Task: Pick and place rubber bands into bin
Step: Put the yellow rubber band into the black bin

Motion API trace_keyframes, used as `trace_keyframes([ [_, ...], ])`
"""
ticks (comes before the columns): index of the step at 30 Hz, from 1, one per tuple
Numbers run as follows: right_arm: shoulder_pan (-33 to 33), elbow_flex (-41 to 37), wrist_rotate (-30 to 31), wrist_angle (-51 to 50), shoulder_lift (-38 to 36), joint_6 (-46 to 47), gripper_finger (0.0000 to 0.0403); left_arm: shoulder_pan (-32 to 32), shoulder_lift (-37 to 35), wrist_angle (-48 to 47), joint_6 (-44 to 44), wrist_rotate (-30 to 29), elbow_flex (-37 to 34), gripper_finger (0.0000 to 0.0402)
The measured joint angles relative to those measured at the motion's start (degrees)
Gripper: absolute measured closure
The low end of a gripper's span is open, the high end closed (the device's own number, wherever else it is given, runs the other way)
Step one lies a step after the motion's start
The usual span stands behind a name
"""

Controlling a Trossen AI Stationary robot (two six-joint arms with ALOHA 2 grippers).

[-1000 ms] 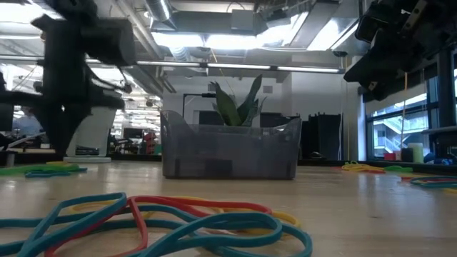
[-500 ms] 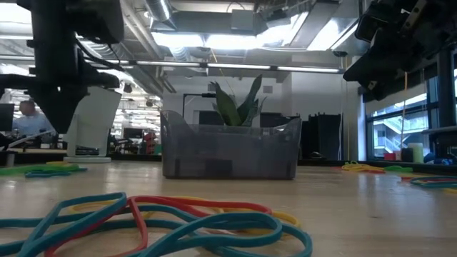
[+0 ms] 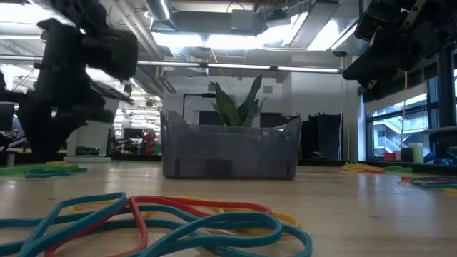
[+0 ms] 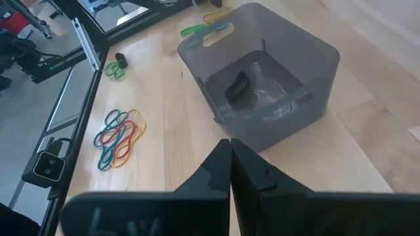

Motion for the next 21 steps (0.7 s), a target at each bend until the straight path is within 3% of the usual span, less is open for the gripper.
trace_keyframes([
  [6,0.0,0.0,0.0,0.02,0.02,0.09,0.0398,0.38,1.85,6.26,0.06,3.38,-3.69,0.0332],
  [15,0.0,0.0,0.0,0.43,0.04,-0.02,0.0398,1.19,0.38,6.03,0.49,2.41,-4.09,0.0394],
  [21,-0.01,0.0,0.0,0.43,0.04,-0.08,0.0398,1.45,0.23,4.99,-0.38,2.21,-3.73,0.04],
])
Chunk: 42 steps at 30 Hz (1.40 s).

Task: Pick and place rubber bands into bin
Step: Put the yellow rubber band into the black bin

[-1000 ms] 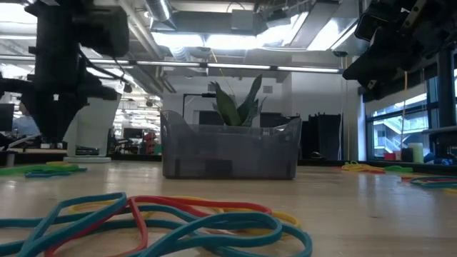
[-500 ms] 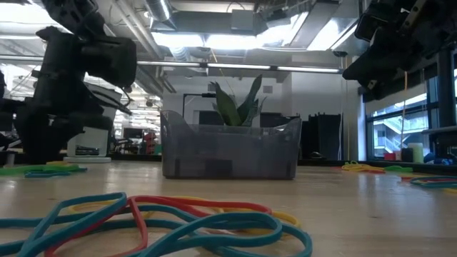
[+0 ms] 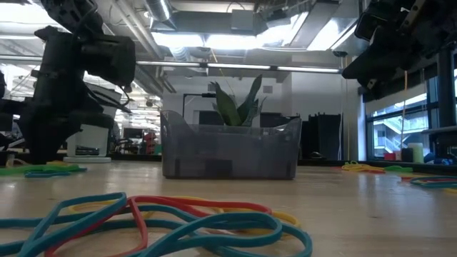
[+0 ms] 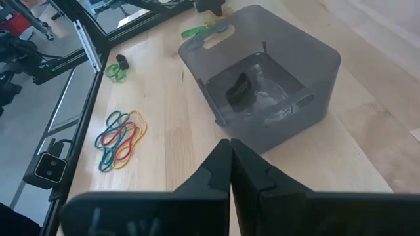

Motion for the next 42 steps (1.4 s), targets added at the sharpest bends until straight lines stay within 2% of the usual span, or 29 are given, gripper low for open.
trace_keyframes([
  [10,0.0,0.0,0.0,-0.01,0.0,0.04,0.0398,-0.5,-5.46,-10.89,-0.67,-6.47,6.3,0.04],
  [23,0.01,0.0,0.0,-0.02,0.0,-0.14,0.0398,-0.5,-13.9,-11.35,1.45,-14.52,13.1,0.04],
  [34,0.0,0.0,0.15,-0.09,0.0,-0.2,0.0398,-0.5,-17.28,-11.1,13.25,-19.8,25.15,0.04],
  [42,-0.01,0.0,3.13,-0.09,0.0,-0.29,0.0398,-0.5,-17.24,-11.03,21.63,-20.92,32.26,0.04],
])
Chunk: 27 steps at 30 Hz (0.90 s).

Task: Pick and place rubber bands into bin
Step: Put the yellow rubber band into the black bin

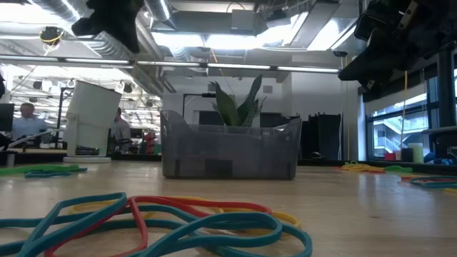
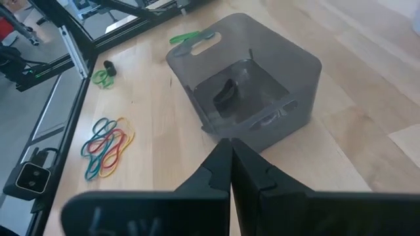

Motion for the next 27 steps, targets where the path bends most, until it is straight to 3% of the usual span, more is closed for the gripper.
trace_keyframes([
  [12,0.0,0.0,-0.04,-0.7,0.0,-1.32,0.0398,0.0,2.19,5.04,10.5,-0.49,8.03,0.04],
  [27,0.0,0.0,-0.08,-1.77,0.0,-1.4,0.0398,-2.19,18.34,6.59,23.38,-0.46,27.1,0.04],
])
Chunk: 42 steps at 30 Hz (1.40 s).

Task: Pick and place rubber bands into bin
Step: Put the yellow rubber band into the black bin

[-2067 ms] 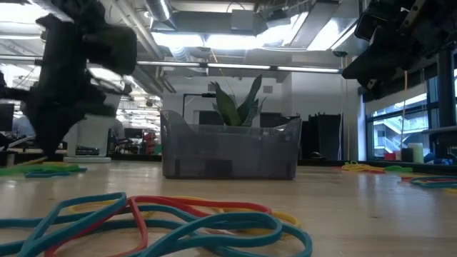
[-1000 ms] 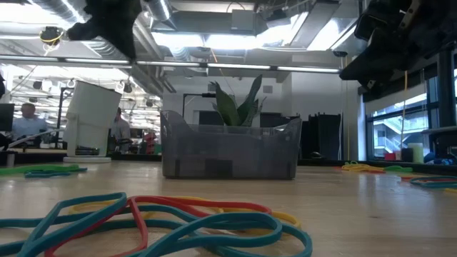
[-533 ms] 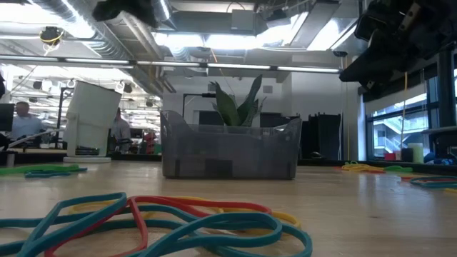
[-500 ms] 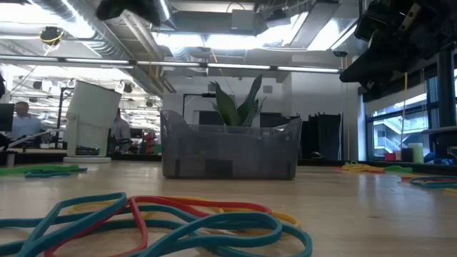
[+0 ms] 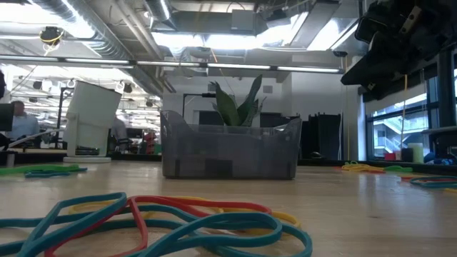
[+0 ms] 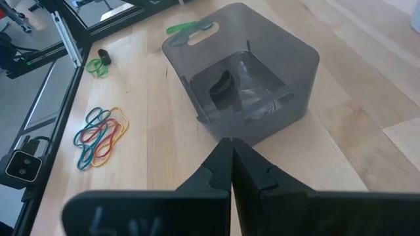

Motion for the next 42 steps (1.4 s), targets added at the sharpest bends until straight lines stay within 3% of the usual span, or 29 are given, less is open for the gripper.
trace_keyframes([
  [4,0.0,0.0,0.0,-0.02,0.0,0.0,0.0398,-1.38,4.17,0.03,2.01,-0.01,3.44,0.04],
  [12,0.0,0.0,-0.16,-0.04,0.0,0.0,0.0398,-3.0,11.48,-0.59,2.48,0.9,3.8,0.04],
  [29,0.0,-0.02,-0.16,-1.32,0.0,0.0,0.0398,-3.02,31.0,-0.36,0.82,12.31,3.78,0.04],
  [42,0.02,-0.02,-0.66,-3.32,-0.02,0.0,0.0398,-2.88,37.48,0.0,-5.26,14.23,3.78,0.0397],
])
